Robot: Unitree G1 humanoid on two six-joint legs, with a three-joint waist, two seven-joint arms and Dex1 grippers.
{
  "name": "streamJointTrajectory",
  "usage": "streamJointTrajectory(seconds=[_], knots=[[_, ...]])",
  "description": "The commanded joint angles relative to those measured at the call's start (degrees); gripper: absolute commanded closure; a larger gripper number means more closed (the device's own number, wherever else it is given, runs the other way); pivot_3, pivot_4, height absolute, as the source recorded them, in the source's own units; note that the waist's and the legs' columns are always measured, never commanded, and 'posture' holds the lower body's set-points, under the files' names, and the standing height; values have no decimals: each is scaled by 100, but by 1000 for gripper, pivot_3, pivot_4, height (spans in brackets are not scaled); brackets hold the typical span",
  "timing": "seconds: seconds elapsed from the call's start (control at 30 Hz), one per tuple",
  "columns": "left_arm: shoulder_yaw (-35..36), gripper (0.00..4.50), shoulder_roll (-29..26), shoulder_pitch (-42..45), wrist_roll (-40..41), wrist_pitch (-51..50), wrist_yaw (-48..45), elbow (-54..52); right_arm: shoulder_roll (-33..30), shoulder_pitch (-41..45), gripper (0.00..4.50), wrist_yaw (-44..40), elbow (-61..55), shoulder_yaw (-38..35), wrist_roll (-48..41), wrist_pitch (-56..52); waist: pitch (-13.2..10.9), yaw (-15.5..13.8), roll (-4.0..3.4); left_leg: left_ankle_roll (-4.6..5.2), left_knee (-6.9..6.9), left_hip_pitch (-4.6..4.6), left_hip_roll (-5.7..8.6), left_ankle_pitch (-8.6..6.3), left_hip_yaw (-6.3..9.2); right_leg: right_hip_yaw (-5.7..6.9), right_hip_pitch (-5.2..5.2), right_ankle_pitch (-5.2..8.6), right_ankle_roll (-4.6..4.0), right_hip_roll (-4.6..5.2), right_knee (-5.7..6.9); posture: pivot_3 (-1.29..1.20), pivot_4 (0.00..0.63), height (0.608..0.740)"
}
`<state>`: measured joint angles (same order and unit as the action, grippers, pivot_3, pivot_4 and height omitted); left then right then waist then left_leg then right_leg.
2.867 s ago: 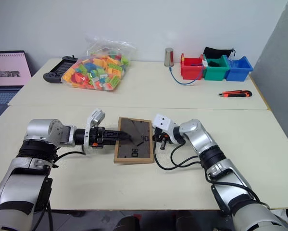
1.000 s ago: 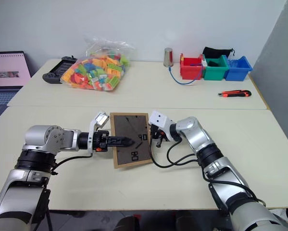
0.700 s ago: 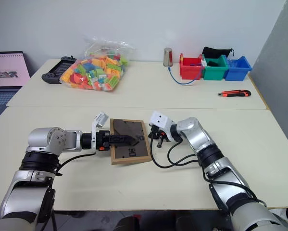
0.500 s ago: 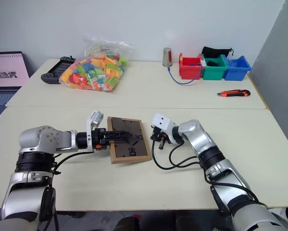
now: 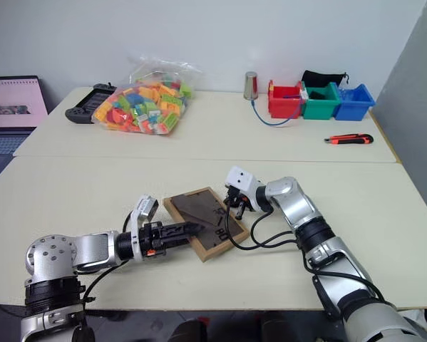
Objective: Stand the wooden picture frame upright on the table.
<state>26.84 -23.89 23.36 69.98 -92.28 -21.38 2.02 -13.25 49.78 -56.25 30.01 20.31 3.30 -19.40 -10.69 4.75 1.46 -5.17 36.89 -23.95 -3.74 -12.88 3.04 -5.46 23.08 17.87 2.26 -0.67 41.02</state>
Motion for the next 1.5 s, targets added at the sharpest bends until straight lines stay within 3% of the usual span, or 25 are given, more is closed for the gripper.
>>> streamJointTrajectory(seconds=[0.03,0.33,0.53,0.7,0.93,1.07,1.17,1.27,1.37,1.5], knots=[[256,941,253,81,407,-22,631,-159,35,65,4500,-24,-116,-79,-79,93,0,-1,0,0,0,0,0,0,0,1,0,0,0,0,0,0,150,740],[-106,941,441,-317,1080,-22,1182,-517,48,76,4500,-13,-123,-112,-86,86,0,-1,0,-20,-5,-1,0,9,0,0,0,0,0,1,-2,0,150,740],[-241,1945,184,-312,1440,41,1230,-421,5,69,4500,4,-123,-128,-81,77,0,1,0,-19,-4,0,0,9,0,-1,0,0,0,0,-4,0,150,740],[-417,3080,107,-351,1620,209,1333,-396,4,63,4500,21,-135,-128,-82,69,0,-4,0,-20,-4,-1,1,10,0,-1,0,0,0,0,-5,0,150,740],[-579,3131,-150,-313,1779,413,1331,-415,-65,46,4500,8,-163,-194,-119,53,0,-4,0,-20,-4,-1,1,10,0,-2,0,0,0,0,-6,0,150,740],[-591,3131,-1007,-2,1673,327,464,-327,-423,114,4500,-221,-188,-535,-350,-3,0,0,0,-20,-6,-1,0,10,0,-2,3,0,0,-3,-7,0,150,740],[-775,3131,-1983,450,928,653,-734,55,-1049,306,4500,-883,-172,-940,-785,-191,-5,-23,0,-18,-6,-9,3,9,1,2,5,0,0,-4,-14,0,150,740],[-1371,3131,-2613,619,19,1409,-2024,143,-1359,482,4500,-1619,-568,-1208,-1517,-1125,-6,-17,-2,-14,-14,-10,6,6,-3,-3,4,1,0,-2,-27,0,150,740],[-1982,3131,-2960,788,-877,2274,-3134,302,-1549,670,4500,-2241,-1207,-1400,-2367,-2263,-7,0,-4,-20,-36,-1,4,10,-4,0,5,2,-2,-3,-30,0,150,740],[-2497,3131,-2967,1084,-1709,3100,-4033,640,-1435,892,3783,-2301,-1849,-1524,-3157,-3285,-9,16,-7,-21,-60,5,-5,12,0,4,13,8,-13,-13,-27,0,150,740]])
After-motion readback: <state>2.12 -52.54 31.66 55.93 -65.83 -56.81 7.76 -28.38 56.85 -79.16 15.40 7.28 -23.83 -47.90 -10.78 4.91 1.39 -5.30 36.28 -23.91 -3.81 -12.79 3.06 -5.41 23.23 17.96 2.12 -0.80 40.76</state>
